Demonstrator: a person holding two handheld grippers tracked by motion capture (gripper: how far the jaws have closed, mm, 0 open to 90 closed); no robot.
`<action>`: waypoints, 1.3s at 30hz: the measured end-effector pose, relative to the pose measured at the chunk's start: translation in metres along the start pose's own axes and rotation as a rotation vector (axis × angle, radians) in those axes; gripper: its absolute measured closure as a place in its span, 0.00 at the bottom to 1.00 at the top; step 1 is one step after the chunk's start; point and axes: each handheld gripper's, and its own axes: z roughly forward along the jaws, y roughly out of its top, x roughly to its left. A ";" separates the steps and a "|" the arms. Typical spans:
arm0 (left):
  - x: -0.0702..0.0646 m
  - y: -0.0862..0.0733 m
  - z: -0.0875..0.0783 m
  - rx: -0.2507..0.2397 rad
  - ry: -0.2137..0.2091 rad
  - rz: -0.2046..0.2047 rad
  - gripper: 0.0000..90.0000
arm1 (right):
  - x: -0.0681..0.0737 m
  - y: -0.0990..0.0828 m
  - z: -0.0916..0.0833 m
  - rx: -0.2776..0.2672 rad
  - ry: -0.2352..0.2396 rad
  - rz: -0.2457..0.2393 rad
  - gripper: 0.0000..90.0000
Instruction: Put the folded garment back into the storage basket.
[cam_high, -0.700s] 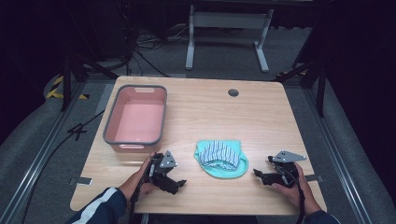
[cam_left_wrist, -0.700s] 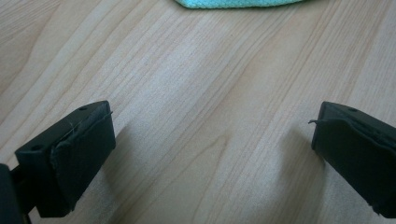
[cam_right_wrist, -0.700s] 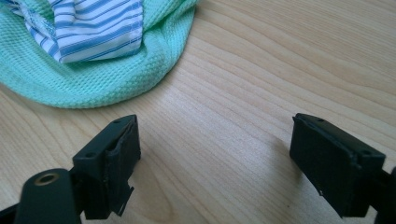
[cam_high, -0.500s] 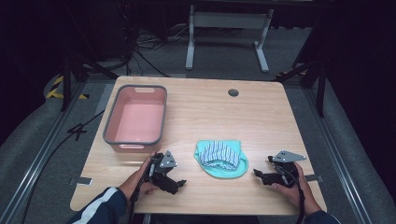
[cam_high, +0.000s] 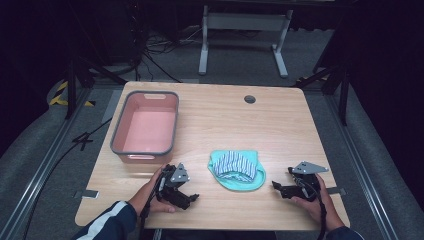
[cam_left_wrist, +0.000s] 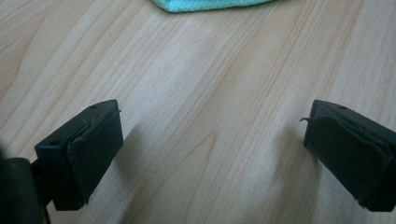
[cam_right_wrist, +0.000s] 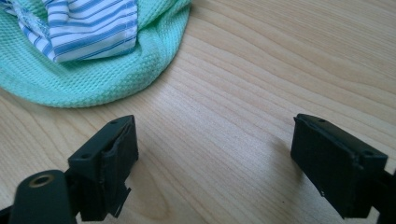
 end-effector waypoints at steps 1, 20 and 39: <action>0.001 0.001 0.000 0.002 -0.012 0.008 0.10 | 0.000 0.000 0.000 0.002 -0.001 -0.001 0.17; 0.017 0.067 0.011 -0.053 0.018 0.004 0.27 | 0.012 0.039 -0.004 -0.012 0.057 -0.010 0.42; 0.058 0.082 0.058 -0.018 0.062 -0.134 0.32 | 0.023 0.084 0.051 0.009 0.006 -0.090 0.56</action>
